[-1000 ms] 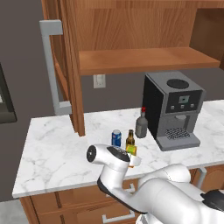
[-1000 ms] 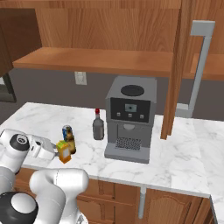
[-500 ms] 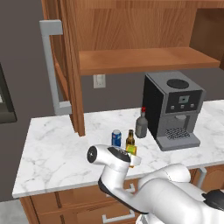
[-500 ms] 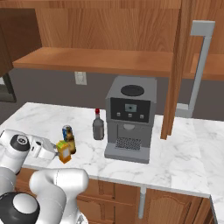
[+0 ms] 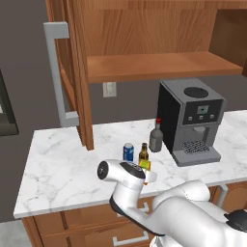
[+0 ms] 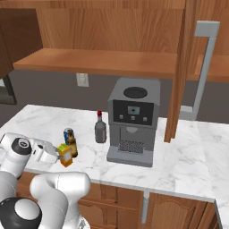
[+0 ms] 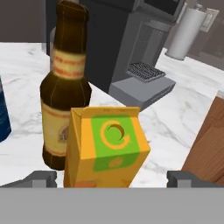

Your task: Sort all alcoholic drinks to one cabinet, and non-alcoholic drinks to the other.

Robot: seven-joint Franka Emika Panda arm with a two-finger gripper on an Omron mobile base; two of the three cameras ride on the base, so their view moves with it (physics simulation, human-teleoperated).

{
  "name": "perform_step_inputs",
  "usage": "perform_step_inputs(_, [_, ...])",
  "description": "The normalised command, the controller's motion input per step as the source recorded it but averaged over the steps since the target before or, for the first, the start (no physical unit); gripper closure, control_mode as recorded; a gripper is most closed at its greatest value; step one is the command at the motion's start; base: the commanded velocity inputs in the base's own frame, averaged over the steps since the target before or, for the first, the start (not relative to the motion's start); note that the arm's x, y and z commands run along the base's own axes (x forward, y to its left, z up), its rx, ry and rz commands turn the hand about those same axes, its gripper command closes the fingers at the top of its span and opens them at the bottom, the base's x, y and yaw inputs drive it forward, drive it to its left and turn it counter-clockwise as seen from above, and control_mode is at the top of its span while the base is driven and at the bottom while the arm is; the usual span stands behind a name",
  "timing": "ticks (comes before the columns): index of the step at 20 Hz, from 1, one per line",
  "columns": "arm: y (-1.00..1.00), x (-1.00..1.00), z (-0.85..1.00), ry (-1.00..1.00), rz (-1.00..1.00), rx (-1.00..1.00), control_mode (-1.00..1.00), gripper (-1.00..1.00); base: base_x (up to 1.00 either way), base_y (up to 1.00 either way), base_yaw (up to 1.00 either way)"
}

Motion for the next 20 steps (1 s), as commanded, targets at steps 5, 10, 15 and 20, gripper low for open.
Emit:
perform_step_inputs(5, [-0.07, 0.01, 0.00, 0.00, 0.01, 0.00, -1.00, -1.00, 0.00, 0.00, 0.00])
perform_step_inputs(10, [-0.01, 0.17, 0.00, 0.00, 0.04, 0.00, -1.00, -1.00, 0.00, 0.00, 0.00])
perform_step_inputs(15, [0.00, 0.26, 0.00, 0.00, 0.05, 0.00, -1.00, -1.00, 0.00, 0.00, 0.00])
perform_step_inputs(20, [0.00, 0.23, 0.00, 0.00, 0.05, 0.00, -1.00, -1.00, 0.00, 0.00, 0.00])
